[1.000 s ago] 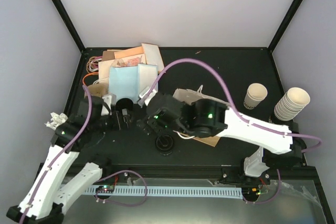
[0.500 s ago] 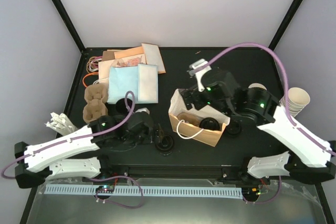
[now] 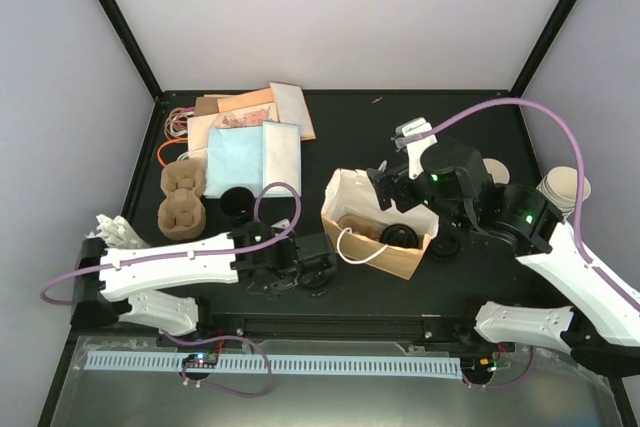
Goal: Pack the takeout coffee
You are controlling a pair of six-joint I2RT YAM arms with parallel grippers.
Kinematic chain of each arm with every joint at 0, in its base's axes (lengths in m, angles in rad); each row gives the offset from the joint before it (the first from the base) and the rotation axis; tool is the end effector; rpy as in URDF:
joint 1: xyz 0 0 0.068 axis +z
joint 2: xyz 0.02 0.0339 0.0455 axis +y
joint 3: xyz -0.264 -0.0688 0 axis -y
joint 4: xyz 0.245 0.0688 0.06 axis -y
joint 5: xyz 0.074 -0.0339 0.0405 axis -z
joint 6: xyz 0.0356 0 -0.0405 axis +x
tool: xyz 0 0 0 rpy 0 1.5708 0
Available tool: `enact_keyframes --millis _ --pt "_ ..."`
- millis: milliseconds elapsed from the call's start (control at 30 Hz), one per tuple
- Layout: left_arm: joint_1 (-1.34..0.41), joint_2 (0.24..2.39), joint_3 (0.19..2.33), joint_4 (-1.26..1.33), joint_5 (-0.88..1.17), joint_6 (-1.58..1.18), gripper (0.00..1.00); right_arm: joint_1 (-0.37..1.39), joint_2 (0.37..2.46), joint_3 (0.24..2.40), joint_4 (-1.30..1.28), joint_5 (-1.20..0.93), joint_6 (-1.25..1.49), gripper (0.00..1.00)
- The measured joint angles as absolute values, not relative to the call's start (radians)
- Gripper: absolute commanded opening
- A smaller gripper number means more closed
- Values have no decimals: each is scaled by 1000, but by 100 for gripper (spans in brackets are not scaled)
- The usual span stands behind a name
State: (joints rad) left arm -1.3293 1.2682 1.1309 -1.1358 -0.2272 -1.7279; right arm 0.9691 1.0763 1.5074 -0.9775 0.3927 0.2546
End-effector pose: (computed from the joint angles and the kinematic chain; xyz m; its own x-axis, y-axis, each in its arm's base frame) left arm 0.0614 -0.2157 0.2875 -0.8830 -0.4387 -0.1668 -0.3714 0.8703 -0.3234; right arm 0.1151 0.1436 0.4472 -0.4299 -0.2150 -0.8769 -0.4839 0.8748 0.0227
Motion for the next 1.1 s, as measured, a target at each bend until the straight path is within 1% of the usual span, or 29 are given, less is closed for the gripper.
enact_keyframes --millis 167,333,600,1100 --pt "-1329 1356 1171 -1193 -224 -1812 94 954 1032 1470 -960 385 234 98" --pt "-1329 1453 1226 -1190 -223 -1819 93 943 1011 1457 -955 383 218 99" --pt "-1328 1520 1243 -1170 -206 -1833 84 926 991 1432 -949 382 202 99" --pt "-1282 1583 1278 -1217 -183 -1870 85 924 941 1366 -934 355 192 99"
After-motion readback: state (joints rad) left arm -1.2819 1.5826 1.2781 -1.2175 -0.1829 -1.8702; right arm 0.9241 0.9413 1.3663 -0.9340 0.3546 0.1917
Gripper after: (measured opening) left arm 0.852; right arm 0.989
